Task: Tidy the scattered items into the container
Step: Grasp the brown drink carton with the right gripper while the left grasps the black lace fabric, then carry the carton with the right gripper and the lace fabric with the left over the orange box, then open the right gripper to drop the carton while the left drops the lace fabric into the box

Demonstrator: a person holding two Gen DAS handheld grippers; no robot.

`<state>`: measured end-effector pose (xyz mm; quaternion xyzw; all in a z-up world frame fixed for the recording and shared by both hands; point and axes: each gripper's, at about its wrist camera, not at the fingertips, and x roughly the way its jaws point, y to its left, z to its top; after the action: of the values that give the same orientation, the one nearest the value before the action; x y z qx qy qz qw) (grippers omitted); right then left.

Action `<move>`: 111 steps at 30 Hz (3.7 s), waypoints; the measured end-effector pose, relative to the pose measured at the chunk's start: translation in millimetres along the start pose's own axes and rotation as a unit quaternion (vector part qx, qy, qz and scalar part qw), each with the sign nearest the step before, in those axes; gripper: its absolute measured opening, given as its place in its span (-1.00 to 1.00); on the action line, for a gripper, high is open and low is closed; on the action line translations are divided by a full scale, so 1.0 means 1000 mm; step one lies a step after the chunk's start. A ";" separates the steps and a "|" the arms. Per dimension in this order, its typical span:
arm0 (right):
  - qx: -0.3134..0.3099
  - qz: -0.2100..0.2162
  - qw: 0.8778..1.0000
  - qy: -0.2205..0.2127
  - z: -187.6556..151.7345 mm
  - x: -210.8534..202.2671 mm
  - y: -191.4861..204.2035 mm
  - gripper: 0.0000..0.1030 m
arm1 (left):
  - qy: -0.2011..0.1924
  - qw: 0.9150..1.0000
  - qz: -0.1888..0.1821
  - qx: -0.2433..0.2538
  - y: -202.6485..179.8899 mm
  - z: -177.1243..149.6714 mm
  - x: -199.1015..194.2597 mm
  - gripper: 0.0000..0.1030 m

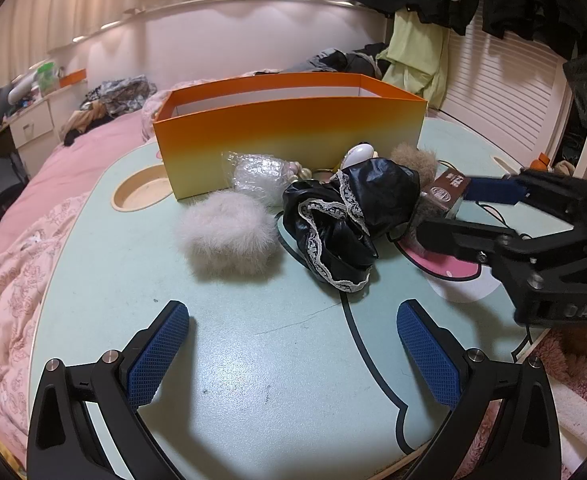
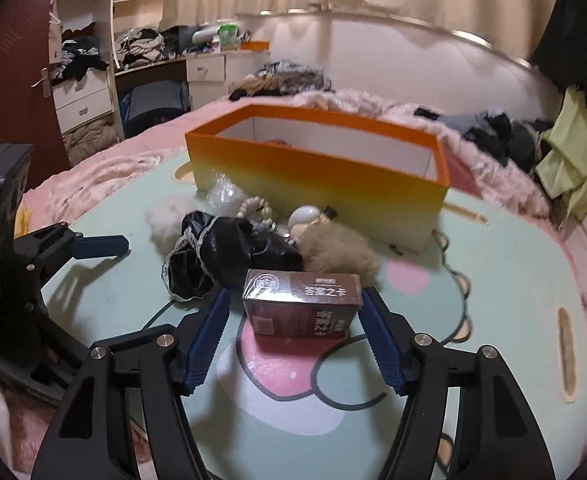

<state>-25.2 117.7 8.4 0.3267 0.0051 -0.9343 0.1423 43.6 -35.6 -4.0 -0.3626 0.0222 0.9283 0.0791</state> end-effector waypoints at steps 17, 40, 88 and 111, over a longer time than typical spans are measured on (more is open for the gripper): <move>0.127 -0.011 0.977 -0.168 -0.046 -0.081 -0.040 0.08 | -0.072 0.996 -0.048 0.008 -0.004 0.033 -0.015 0.85; 0.161 -0.006 0.971 -0.175 -0.046 -0.079 -0.053 0.08 | -0.083 0.986 -0.143 0.032 -0.009 0.042 -0.040 -0.53; 0.157 -0.002 0.982 -0.107 0.094 -0.009 -0.089 0.53 | -0.090 0.994 -0.032 -0.061 0.037 0.141 -0.009 0.82; 0.119 -0.117 0.985 0.035 -0.029 -0.018 -0.035 0.55 | 0.014 1.000 0.018 -0.015 -0.012 0.010 0.006 0.99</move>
<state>-3.4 159.1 -6.0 0.3714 -0.0631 -0.9263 -0.0081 34.5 -22.0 -0.7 -0.3761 0.0163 0.9247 0.0567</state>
